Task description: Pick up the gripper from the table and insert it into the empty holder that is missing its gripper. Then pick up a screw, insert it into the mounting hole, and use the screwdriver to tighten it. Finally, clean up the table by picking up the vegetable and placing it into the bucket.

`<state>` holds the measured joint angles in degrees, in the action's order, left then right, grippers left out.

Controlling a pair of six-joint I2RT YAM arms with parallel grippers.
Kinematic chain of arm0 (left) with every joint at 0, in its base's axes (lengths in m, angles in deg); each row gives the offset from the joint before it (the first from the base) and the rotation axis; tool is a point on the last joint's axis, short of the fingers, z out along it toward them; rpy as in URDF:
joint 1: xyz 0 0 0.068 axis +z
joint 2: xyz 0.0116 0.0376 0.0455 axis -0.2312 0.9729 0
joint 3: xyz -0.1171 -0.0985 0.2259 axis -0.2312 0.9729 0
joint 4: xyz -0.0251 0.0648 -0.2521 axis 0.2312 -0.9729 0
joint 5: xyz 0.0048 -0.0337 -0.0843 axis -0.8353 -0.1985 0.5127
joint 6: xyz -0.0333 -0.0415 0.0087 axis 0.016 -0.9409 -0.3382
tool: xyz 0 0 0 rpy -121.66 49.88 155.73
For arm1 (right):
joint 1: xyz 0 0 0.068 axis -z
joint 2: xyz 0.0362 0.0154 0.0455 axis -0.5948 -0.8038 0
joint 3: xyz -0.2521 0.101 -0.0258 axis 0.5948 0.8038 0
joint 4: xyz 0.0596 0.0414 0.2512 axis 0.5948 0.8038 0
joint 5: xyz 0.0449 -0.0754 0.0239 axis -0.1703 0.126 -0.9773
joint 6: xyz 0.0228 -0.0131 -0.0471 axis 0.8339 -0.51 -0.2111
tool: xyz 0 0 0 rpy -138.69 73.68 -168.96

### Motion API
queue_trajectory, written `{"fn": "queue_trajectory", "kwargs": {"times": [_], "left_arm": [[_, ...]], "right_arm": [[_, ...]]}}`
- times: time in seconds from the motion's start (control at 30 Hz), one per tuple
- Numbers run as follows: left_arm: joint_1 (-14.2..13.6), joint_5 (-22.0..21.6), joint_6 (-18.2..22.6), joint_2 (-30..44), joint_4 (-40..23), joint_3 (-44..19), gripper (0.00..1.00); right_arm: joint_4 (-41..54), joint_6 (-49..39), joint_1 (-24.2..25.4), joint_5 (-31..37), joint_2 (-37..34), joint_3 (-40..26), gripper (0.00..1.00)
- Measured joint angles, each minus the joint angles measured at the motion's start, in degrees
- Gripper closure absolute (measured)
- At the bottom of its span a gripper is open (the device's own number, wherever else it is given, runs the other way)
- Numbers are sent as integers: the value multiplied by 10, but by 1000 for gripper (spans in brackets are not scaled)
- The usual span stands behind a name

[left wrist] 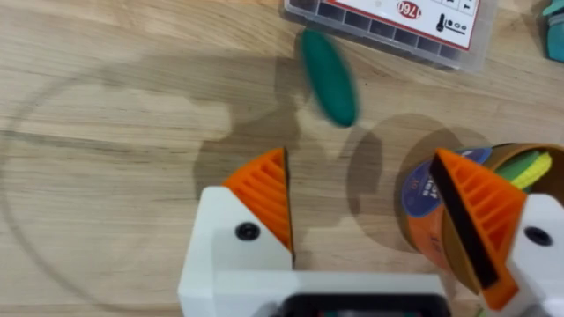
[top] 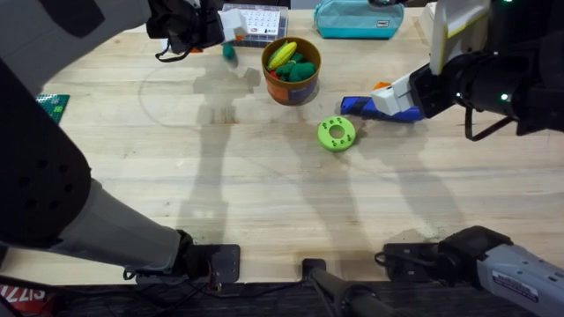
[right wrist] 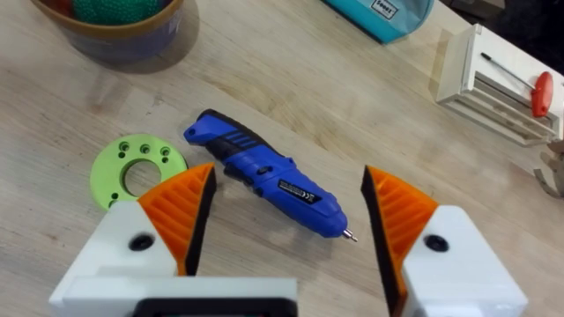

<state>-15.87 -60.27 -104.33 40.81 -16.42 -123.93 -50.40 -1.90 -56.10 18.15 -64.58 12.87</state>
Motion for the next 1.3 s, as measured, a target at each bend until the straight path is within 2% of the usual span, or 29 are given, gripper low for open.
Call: {"fn": "queue_trajectory", "kwargs": {"times": [0.1, 0.37, 0.53, 0.67, 0.93, 1.1, 1.3], "left_arm": [[0, 2, 0, 4, -8, 0, 90], [1, 57, -1, 12, -4, 0, 90], [1, 65, -28, 12, 7, 1, 90], [1, 67, -84, 15, 43, 1, 90], [-14, 47, -260, 72, 140, 2, 90], [-47, -10, -344, 107, 183, 2, 90], [-77, -77, -411, 132, 192, 2, 90]], "right_arm": [[6, 0, 0, 0, 0, 0, 55], [10, 0, 0, 0, 0, 0, 55], [13, 0, 0, 0, -2, 0, 55], [22, 0, 0, 0, -4, 0, 55], [22, 0, 0, -2, -4, 0, 55], [21, 0, 0, -4, -4, 0, 55], [21, 0, 0, -5, -4, 1, 55]]}}
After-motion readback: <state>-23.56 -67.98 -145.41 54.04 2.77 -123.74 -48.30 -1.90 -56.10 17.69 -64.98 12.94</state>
